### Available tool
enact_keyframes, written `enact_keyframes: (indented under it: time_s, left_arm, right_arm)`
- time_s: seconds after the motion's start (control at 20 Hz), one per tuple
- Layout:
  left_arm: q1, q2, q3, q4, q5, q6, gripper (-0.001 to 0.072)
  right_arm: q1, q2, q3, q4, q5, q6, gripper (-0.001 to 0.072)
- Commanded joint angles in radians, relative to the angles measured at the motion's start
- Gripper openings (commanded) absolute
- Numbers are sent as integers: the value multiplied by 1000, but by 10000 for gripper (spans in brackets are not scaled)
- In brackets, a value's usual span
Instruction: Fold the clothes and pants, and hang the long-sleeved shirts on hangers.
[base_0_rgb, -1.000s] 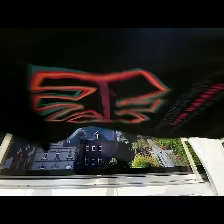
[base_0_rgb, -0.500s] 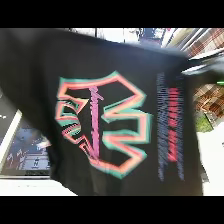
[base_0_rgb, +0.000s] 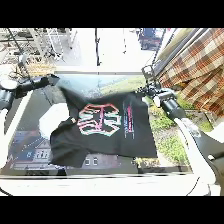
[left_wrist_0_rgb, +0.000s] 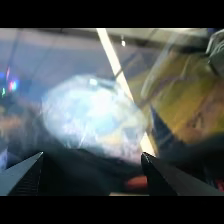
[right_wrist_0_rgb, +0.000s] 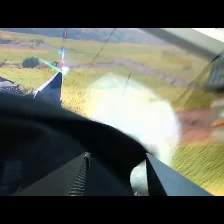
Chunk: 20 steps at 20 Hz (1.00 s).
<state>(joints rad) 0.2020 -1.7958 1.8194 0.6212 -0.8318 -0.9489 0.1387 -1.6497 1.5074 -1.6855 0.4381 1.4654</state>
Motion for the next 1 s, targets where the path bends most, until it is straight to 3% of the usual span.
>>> enact_keyframes:
  time_s: [0.0,0.1,0.15,0.2,0.25,0.4,0.55,0.7,0.8,0.95]
  left_arm:
    - [63,-2,14,230,-199,-186,628]
    - [109,14,14,555,-459,-412,576]
    - [127,13,-5,669,-597,-457,571]
    - [145,18,-51,703,-682,-454,491]
    - [166,34,-129,682,-729,-432,457]
    - [218,151,-448,480,-669,-309,464]
    - [246,240,-716,401,-565,-198,616]
    - [247,238,-832,348,-501,-120,623]
    - [241,238,-864,268,-442,-79,621]
    - [227,238,-868,260,-357,-84,620]
  right_arm:
    - [-119,-34,6,107,293,108,512]
    - [-248,12,-45,304,563,22,523]
    - [-312,44,-105,422,653,-58,523]
    - [-378,89,-198,550,722,-138,521]
    - [-439,145,-307,651,758,-196,521]
    - [-590,298,-587,698,858,-275,521]
    - [-678,322,-743,706,929,-375,519]
    - [-666,310,-811,802,887,-504,517]
    - [-638,278,-812,842,874,-518,511]
    - [-557,198,-812,848,801,-518,511]
